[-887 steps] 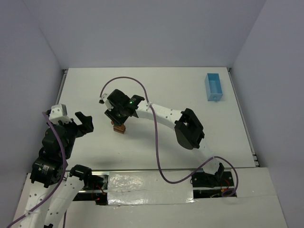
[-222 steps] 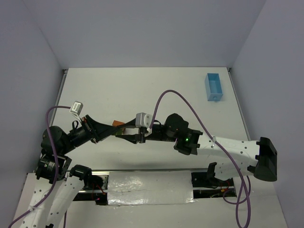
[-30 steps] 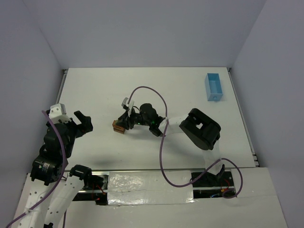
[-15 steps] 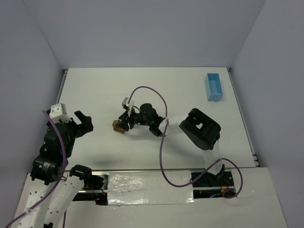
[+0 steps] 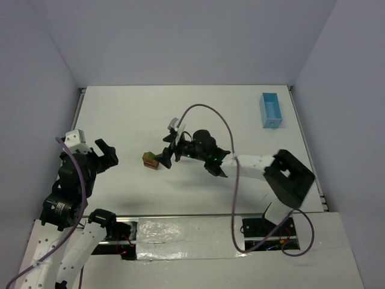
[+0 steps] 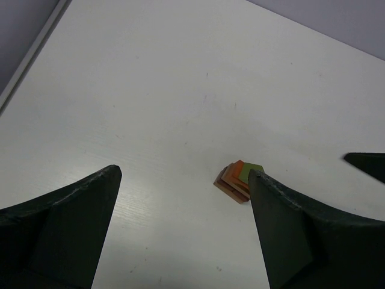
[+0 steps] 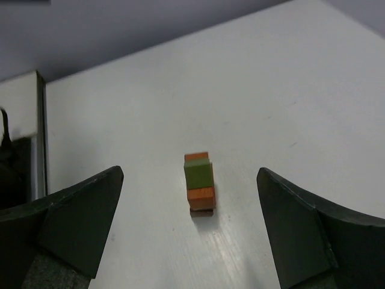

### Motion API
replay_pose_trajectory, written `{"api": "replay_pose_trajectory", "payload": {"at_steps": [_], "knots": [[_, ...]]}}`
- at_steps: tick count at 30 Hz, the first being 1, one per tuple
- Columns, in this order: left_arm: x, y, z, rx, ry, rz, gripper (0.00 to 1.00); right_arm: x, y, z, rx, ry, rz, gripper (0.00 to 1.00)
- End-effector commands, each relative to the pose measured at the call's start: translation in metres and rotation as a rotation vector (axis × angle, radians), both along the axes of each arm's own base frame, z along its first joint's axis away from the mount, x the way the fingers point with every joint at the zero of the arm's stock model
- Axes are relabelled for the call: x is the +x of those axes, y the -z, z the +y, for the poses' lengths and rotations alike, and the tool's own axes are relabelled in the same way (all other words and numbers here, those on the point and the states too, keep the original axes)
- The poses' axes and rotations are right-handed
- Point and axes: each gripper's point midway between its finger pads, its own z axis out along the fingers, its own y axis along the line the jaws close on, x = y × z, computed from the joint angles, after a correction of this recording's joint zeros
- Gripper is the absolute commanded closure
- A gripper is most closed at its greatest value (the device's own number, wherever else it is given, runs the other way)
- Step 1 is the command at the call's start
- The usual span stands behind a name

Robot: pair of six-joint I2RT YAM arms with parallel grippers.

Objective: Build the wood block tower

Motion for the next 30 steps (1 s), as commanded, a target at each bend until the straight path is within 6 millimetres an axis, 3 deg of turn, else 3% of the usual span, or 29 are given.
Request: {"api": "replay_pose_trajectory", "payload": {"at_steps": [1, 2, 7, 9, 10, 14, 17, 22, 30], "knots": [[0.002, -0.006, 0.013, 0.009, -0.083, -0.021, 0.0, 0.007, -0.073, -0.046, 0.072, 0.216, -0.002, 0.0], [0.001, -0.006, 0.017, 0.011, -0.102, -0.017, 0.0, 0.018, -0.076, -0.066, 0.058, 0.344, 0.021, 0.0], [-0.004, -0.005, 0.038, 0.026, -0.214, -0.024, 0.01, 0.013, -0.08, -0.18, -0.039, 0.804, 0.182, 0.0], [-0.006, -0.006, 0.044, 0.028, -0.244, -0.032, 0.0, 0.002, -0.068, -0.214, -0.088, 0.908, 0.22, 0.0], [-0.006, -0.006, 0.046, 0.027, -0.25, -0.036, 0.0, -0.007, -0.081, -0.23, -0.047, 0.931, 0.217, 0.0], [-0.01, -0.005, 0.054, 0.024, -0.293, -0.043, 0.01, -0.035, -0.077, -0.285, -0.06, 1.054, 0.252, 0.0], [-0.014, -0.001, 0.059, 0.021, -0.329, -0.04, 0.01, -0.053, -0.081, -0.312, -0.022, 1.093, 0.268, 0.0], [-0.011, 0.004, 0.056, 0.02, -0.306, -0.052, 0.01, -0.072, -0.089, -0.336, 0.045, 1.093, 0.268, 0.0], [-0.006, 0.003, 0.045, 0.027, -0.232, -0.069, 0.0, -0.076, -0.094, -0.343, 0.087, 1.099, 0.261, 0.0]]}}
